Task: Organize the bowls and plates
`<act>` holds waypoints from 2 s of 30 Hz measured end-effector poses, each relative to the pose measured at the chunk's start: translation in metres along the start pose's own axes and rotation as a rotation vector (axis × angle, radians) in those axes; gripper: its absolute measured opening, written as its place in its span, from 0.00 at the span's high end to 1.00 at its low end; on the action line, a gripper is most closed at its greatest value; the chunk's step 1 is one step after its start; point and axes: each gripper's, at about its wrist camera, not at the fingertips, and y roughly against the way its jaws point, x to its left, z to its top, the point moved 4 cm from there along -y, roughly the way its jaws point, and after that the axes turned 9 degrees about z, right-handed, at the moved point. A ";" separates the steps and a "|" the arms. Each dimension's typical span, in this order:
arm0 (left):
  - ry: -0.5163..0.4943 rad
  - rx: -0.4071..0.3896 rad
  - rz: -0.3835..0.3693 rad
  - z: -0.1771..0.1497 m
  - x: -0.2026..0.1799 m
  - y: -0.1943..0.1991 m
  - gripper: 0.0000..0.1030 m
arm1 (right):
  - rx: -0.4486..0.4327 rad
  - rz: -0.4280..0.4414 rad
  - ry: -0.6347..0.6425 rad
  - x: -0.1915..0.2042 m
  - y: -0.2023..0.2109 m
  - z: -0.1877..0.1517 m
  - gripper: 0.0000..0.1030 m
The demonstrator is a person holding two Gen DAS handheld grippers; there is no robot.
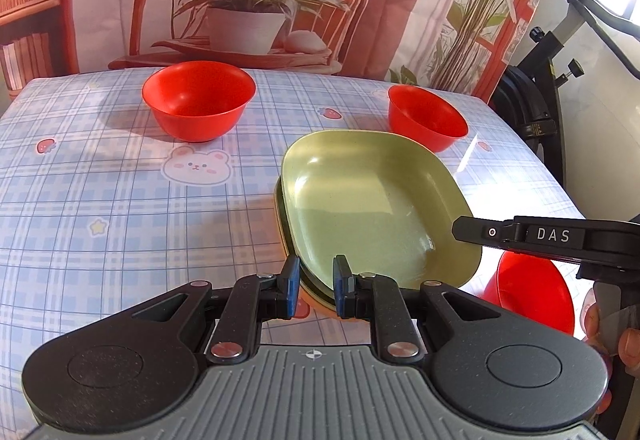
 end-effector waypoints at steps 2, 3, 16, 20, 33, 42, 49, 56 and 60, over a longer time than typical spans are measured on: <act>0.001 0.005 0.001 0.000 0.000 -0.002 0.82 | 0.000 -0.002 0.006 0.000 0.000 0.000 0.93; 0.003 0.006 0.005 -0.001 0.000 -0.002 0.82 | 0.000 0.000 0.009 0.001 0.000 0.000 0.90; 0.048 -0.018 0.010 -0.002 0.006 0.004 0.82 | 0.011 -0.043 0.034 -0.004 0.000 -0.004 0.86; 0.050 -0.025 0.008 -0.004 0.005 0.003 0.82 | 0.017 -0.047 0.036 -0.005 -0.002 -0.006 0.86; 0.022 -0.122 0.021 0.031 0.031 0.027 0.82 | -0.044 0.035 0.044 0.021 0.010 0.016 0.80; -0.024 -0.214 0.135 0.088 0.087 0.044 0.82 | -0.033 0.072 0.109 0.070 -0.012 0.054 0.80; -0.024 -0.215 0.139 0.123 0.116 0.016 0.58 | 0.015 0.154 0.075 0.109 -0.056 0.076 0.80; 0.008 -0.155 0.125 0.127 0.128 -0.035 0.58 | 0.056 0.101 0.101 0.129 -0.115 0.098 0.79; 0.025 -0.134 0.121 0.129 0.131 -0.061 0.58 | 0.086 0.051 0.038 0.121 -0.146 0.108 0.77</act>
